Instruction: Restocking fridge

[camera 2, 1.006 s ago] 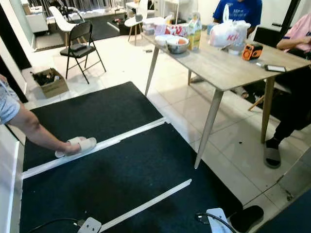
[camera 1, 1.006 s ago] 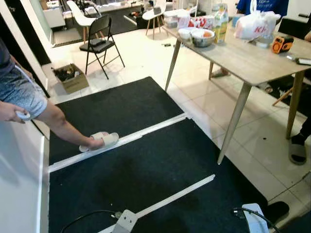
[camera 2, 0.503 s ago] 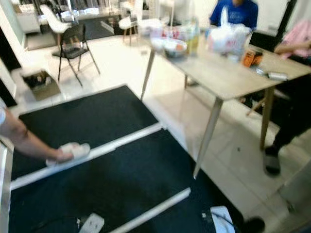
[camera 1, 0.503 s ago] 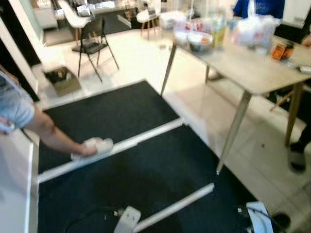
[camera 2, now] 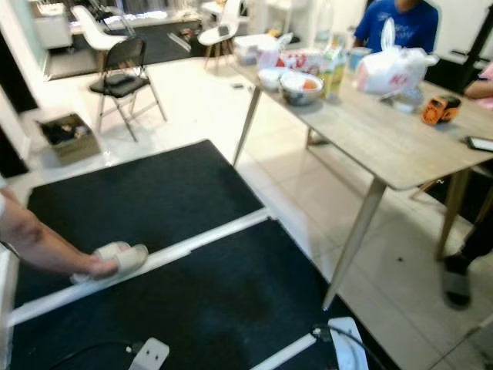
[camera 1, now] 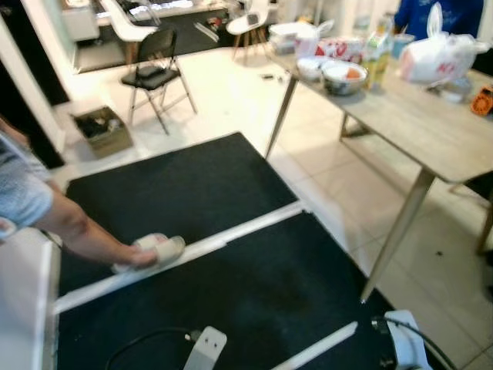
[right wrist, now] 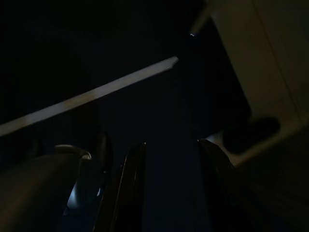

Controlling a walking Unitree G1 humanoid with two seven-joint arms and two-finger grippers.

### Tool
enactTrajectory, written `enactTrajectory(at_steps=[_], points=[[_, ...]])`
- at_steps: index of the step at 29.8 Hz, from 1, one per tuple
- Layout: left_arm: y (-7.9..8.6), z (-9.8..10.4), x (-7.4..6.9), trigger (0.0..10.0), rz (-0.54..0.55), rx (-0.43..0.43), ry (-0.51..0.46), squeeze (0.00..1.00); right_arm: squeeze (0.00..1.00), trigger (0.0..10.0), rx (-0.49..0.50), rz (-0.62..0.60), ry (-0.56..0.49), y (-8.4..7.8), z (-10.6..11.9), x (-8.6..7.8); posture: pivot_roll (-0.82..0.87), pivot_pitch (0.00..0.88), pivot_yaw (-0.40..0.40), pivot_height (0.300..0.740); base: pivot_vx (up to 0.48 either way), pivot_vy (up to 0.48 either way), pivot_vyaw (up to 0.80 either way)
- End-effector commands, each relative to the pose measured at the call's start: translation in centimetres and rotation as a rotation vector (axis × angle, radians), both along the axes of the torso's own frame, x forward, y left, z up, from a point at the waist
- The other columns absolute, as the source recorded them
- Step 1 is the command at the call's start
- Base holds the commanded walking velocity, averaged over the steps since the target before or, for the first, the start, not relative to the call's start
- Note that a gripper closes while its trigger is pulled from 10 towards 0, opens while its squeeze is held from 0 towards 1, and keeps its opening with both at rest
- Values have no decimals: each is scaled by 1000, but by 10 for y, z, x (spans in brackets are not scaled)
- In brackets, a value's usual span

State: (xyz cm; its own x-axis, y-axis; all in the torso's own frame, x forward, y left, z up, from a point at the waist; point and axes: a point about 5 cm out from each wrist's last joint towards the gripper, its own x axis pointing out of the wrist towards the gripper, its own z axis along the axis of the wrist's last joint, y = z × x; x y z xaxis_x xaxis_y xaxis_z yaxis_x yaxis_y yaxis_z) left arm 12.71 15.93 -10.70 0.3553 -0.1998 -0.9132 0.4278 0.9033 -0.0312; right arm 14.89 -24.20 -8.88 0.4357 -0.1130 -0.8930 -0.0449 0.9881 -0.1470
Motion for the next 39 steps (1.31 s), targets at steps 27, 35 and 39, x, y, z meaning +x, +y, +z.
enactTrajectory(at_steps=[27, 35, 39], points=[[9, -10, -34, 10000, -8, 30, 138, 0, 0, 10000, 16, -21, 41, 2, -5, -12, -18, 0, 29, 740, 420, 0, -86], [9, -10, -34, 10000, -13, 32, 137, 0, 0, 10000, 10, -28, 10, 0, -2, -5, -20, 0, 30, 740, 480, 0, -477], [9, -9, -33, 10000, -12, 31, 136, 0, 0, 10000, 11, -27, 14, 0, -2, -6, -20, 0, 31, 740, 480, 0, 0]])
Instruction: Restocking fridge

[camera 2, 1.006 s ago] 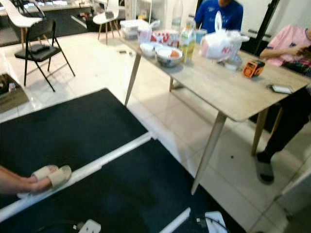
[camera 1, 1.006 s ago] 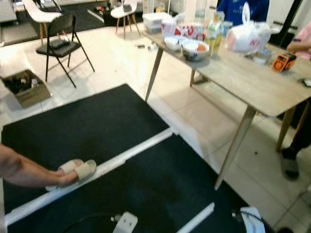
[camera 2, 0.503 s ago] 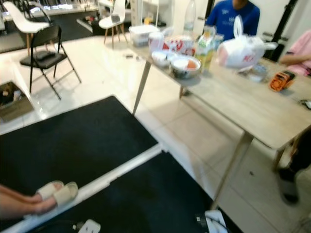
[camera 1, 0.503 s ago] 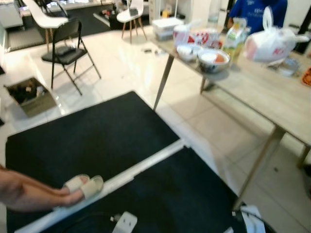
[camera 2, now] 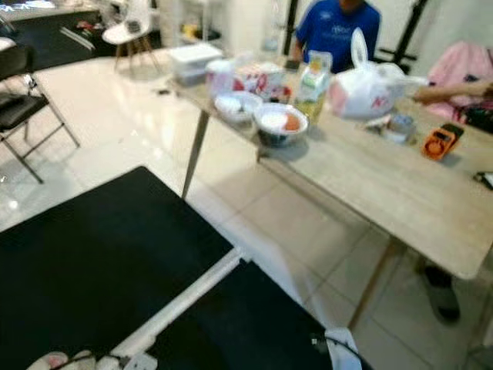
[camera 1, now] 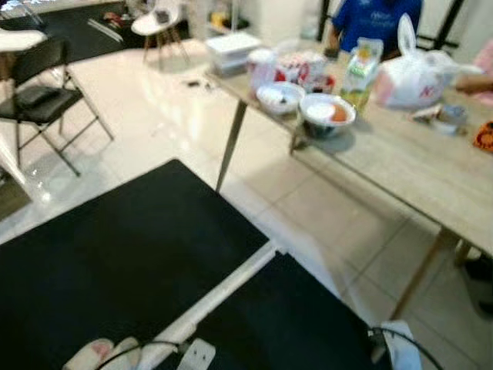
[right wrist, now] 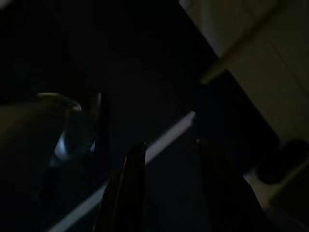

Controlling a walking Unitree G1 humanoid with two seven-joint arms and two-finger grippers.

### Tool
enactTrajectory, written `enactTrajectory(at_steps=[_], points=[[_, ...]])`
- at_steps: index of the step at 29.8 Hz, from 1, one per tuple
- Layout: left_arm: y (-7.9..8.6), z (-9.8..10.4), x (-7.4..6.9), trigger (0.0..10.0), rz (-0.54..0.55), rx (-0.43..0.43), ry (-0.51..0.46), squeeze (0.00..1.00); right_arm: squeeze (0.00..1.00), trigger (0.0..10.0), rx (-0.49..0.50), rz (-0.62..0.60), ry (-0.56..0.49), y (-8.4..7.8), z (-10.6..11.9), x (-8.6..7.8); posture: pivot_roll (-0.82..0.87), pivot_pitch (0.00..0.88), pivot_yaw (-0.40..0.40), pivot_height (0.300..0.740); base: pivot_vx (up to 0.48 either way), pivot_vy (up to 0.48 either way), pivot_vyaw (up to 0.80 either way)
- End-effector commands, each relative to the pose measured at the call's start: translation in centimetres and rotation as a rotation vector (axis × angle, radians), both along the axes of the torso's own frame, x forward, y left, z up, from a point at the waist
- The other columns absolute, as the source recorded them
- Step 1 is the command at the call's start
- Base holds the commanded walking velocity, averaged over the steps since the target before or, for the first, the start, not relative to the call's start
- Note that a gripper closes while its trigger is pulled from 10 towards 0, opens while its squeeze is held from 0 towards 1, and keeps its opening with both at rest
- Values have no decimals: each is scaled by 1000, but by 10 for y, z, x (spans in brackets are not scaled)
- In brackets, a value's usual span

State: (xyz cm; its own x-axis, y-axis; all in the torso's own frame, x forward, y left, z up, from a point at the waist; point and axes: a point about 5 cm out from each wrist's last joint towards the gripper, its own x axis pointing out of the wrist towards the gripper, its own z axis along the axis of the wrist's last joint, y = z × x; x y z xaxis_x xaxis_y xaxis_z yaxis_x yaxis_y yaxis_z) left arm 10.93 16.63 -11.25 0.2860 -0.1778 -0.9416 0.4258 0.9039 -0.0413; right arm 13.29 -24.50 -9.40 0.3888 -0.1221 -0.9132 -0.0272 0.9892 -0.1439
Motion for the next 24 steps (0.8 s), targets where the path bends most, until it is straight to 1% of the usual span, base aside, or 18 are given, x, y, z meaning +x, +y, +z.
enactTrajectory(at_steps=[1, 8, 19, 22, 24], points=[[2, -4, -15, 10000, -10, 5, 61, 0, 0, 10000, 10, -2, -32, 3, 2, 9, -20, 0, 31, 740, 480, 0, 0], [3, -4, -16, 10000, -8, 6, 64, 0, 0, 10000, 14, -9, -26, 4, 1, 6, -18, 0, 32, 740, 480, 0, 0], [2, -4, -14, 10000, -3, 3, 59, 0, 0, 10000, 14, -12, -29, 5, 1, 7, -18, 0, 32, 740, 480, 0, 0], [3, -3, -13, 10000, 6, 14, 49, 0, 0, 10000, 14, -12, -29, 5, 1, 7, -18, 0, 32, 740, 310, 0, 0], [3, -3, -12, 10000, 24, 21, 39, 0, 0, 10000, 15, -12, -28, 5, 1, 7, -18, 0, 32, 740, 0, 0, 0]])
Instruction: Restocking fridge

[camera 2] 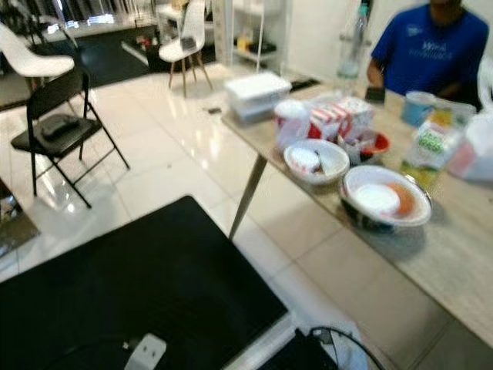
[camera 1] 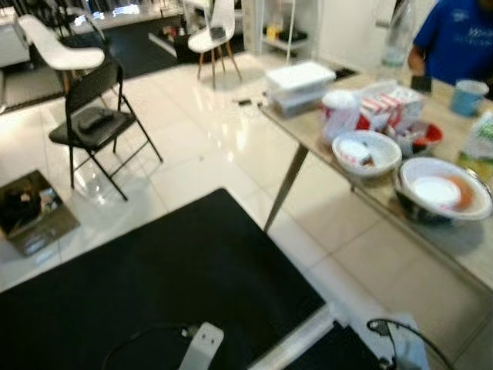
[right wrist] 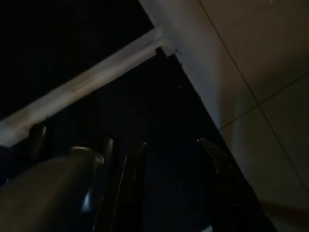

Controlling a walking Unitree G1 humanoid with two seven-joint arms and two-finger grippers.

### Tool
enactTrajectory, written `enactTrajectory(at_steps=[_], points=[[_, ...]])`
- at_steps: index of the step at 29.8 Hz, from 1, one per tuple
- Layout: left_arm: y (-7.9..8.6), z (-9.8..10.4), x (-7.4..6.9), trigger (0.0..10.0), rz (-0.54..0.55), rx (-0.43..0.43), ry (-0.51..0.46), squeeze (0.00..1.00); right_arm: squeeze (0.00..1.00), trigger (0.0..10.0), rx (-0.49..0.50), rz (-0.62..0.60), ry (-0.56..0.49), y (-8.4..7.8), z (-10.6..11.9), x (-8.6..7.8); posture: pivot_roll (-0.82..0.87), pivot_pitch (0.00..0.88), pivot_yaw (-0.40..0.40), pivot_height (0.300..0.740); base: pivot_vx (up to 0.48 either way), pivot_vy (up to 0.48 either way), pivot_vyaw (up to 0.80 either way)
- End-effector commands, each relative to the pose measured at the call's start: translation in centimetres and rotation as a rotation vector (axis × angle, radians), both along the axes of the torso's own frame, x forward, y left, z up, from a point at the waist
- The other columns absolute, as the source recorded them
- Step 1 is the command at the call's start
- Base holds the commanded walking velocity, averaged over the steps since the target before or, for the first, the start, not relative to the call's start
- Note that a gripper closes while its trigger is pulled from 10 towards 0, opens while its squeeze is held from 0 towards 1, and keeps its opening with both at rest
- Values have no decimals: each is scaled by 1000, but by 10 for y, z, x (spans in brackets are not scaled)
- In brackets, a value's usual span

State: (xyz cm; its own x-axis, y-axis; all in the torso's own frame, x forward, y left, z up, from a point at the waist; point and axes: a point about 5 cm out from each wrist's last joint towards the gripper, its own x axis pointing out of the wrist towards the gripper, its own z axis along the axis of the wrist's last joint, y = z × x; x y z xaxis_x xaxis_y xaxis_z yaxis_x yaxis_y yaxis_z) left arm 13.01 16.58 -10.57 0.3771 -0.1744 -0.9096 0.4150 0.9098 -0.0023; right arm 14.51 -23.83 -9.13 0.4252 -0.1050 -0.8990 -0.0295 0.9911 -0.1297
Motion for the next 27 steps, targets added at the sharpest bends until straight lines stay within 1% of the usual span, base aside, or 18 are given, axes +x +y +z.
enactTrajectory(at_steps=[1, 2, 4, 8, 14, 15, 18, 20, 23, 25, 27], points=[[5, -10, -33, 10000, 16, 29, 131, 0, 0, 10000, 0, -19, 12, -2, -2, -6, -18, 0, 32, 740, 0, 0, 0], [4, -10, -33, 10000, 28, 20, 128, 0, 0, 10000, 0, -19, 12, -1, -2, -6, -18, 0, 32, 740, 0, 0, 0], [4, -10, -33, 10000, 13, 19, 140, 0, 0, 10000, 1, -18, 14, -1, -2, -7, -18, 0, 32, 740, 0, 0, 0], [3, -10, -35, 10000, -11, 10, 159, 0, 0, 10000, 3, -18, 14, -1, -2, -7, -18, 0, 31, 740, 0, -435, 0], [4, -10, -34, 10000, -13, 22, 148, 0, 0, 10000, 5, -17, 13, -1, -2, -7, -18, 0, 31, 740, 0, -435, 0], [4, -10, -34, 10000, 12, 14, 146, 0, 0, 10000, 6, -16, 13, -1, -2, -6, -18, 0, 31, 740, 0, 0, 0], [3, -10, -34, 10000, 16, 12, 142, 0, 0, 10000, 12, 0, 4, 0, -1, -4, -18, 0, 31, 740, 0, 0, 0], [3, -10, -34, 10000, 15, 11, 141, 0, 0, 10000, 15, 49, -18, 1, 1, 2, -18, 0, 31, 740, 0, 0, 0], [3, -10, -34, 10000, 19, 10, 141, 0, 0, 10000, 30, 76, -47, 3, 4, 10, -18, 0, 31, 740, 0, 0, 0], [3, -10, -34, 10000, 24, 8, 140, 0, 0, 10000, 57, 189, -139, 8, 15, 33, -18, 0, 31, 740, 0, 0, 0], [3, -10, -34, 10000, 23, 8, 140, 0, 0, 10000, 125, 308, -219, 19, 27, 55, -19, 0, 27, 740, 0, 0, 0]])
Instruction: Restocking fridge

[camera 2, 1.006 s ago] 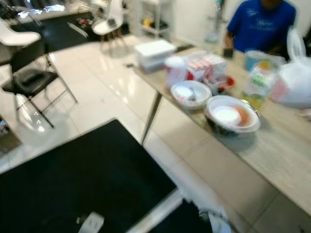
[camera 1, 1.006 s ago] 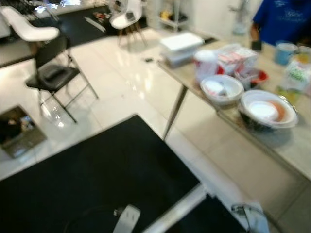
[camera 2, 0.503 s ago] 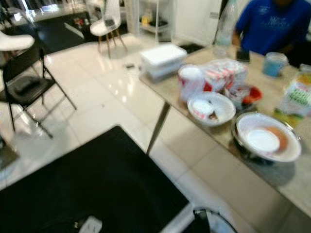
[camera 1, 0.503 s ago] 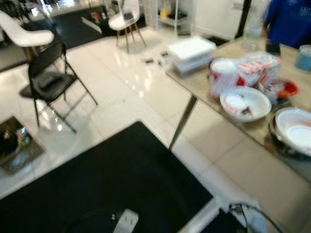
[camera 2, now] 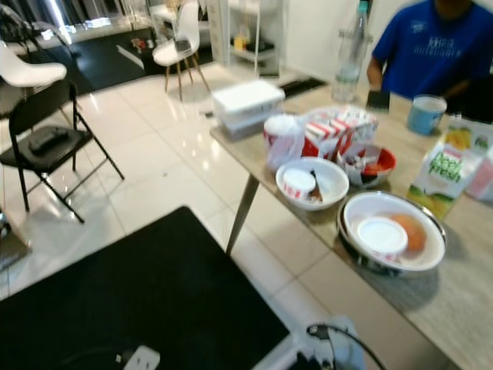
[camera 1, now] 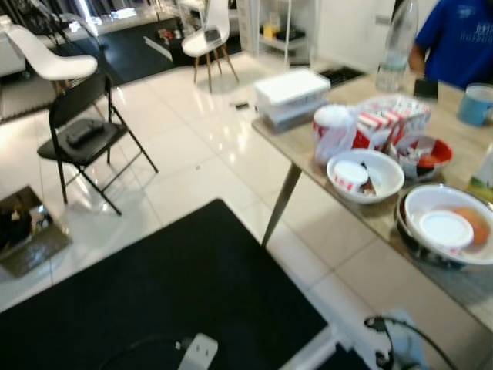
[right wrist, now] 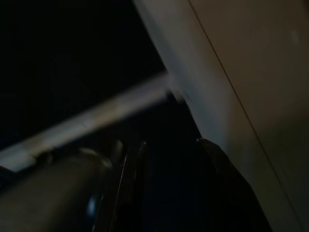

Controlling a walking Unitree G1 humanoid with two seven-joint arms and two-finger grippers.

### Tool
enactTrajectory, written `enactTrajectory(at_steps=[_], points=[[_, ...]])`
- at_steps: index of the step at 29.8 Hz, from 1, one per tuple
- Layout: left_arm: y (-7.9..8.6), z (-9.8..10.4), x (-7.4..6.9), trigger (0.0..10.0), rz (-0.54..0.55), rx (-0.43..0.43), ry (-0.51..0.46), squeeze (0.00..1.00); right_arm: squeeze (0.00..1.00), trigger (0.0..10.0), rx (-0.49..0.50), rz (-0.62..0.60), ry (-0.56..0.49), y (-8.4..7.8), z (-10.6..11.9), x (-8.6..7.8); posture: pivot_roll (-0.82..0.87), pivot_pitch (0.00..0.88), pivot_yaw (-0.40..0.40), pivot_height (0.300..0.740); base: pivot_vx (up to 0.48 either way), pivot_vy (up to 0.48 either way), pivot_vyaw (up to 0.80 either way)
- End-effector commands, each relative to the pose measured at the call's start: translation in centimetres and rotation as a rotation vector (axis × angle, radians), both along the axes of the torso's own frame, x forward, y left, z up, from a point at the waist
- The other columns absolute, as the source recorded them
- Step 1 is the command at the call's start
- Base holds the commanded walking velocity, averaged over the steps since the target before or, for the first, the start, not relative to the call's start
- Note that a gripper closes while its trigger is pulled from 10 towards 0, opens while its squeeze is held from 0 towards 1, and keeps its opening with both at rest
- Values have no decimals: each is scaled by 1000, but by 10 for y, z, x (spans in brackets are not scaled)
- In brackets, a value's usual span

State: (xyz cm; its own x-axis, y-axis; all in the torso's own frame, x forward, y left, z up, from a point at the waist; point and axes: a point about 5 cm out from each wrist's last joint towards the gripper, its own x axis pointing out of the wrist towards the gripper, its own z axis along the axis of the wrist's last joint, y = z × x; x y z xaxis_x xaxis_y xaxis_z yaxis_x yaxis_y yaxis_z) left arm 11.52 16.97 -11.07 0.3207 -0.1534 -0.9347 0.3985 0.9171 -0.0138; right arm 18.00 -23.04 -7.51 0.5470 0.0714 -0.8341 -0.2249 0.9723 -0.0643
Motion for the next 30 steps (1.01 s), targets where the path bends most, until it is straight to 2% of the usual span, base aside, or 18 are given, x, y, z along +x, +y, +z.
enactTrajectory(at_steps=[1, 3, 4, 9, 10, 15, 16, 17, 18, 21, 24, 26, 27, 30], points=[[-1, -5, -19, 10000, 6, -9, 76, 0, 0, 10000, 86, 152, -106, 17, 15, 28, -19, 0, 27, 740, 0, 0, 0], [-1, -5, -19, 10000, 5, -9, 75, 0, 0, 10000, 160, 236, -130, 27, 22, 38, -19, 0, 27, 740, 0, 0, 0], [-1, -5, -19, 10000, 5, -9, 75, 0, 0, 10000, 160, 236, -130, 27, 22, 38, -19, 0, 27, 740, 0, 0, 0], [-1, -5, -19, 10000, 10, -8, 77, 0, 0, 10000, 405, 424, -194, 50, 47, 64, -19, 0, 27, 740, 0, 0, 0], [-1, -5, -19, 10000, 10, -8, 77, 0, 0, 10000, 405, 424, -194, 50, 47, 64, -19, 0, 27, 740, 0, 0, 0], [-1, -5, -19, 10000, 11, -10, 77, 0, 0, 10000, 695, 648, -226, 67, 73, 75, -19, 0, 27, 740, 0, 0, 0], [-1, -5, -19, 10000, 11, -10, 77, 0, 0, 10000, 695, 648, -226, 67, 73, 75, -19, 0, 27, 740, 0, 0, 0], [-1, -5, -19, 10000, 13, -10, 80, 0, 0, 10000, 852, 767, -269, 73, 93, 80, -19, 0, 27, 740, 0, 0, 0], [-1, -5, -19, 10000, 13, -10, 80, 0, 0, 10000, 852, 767, -269, 73, 93, 80, -19, 0, 27, 740, 0, 0, 0], [-1, -6, -20, 10000, 14, -9, 82, 0, 0, 10000, 958, 826, -398, 76, 120, 92, -16, 0, 24, 740, 0, 0, 0], [-1, -6, -20, 10000, 14, -9, 82, 0, 0, 10000, 988, 830, -454, 75, 131, 98, -16, 0, 24, 740, 0, 0, 0], [-1, -6, -20, 10000, 14, -10, 83, 0, 0, 10000, 1056, 851, -594, 73, 161, 110, -16, 0, 23, 740, 0, 0, 0], [-1, -6, -20, 10000, 14, -10, 83, 0, 0, 10000, 1056, 851, -594, 73, 161, 110, -16, 0, 23, 740, 0, 0, 0], [-2, -6, -20, 10000, 13, -15, 82, 0, 0, 10000, 1102, 909, -776, 70, 206, 122, -16, 0, 21, 740, 0, 0, 0]])
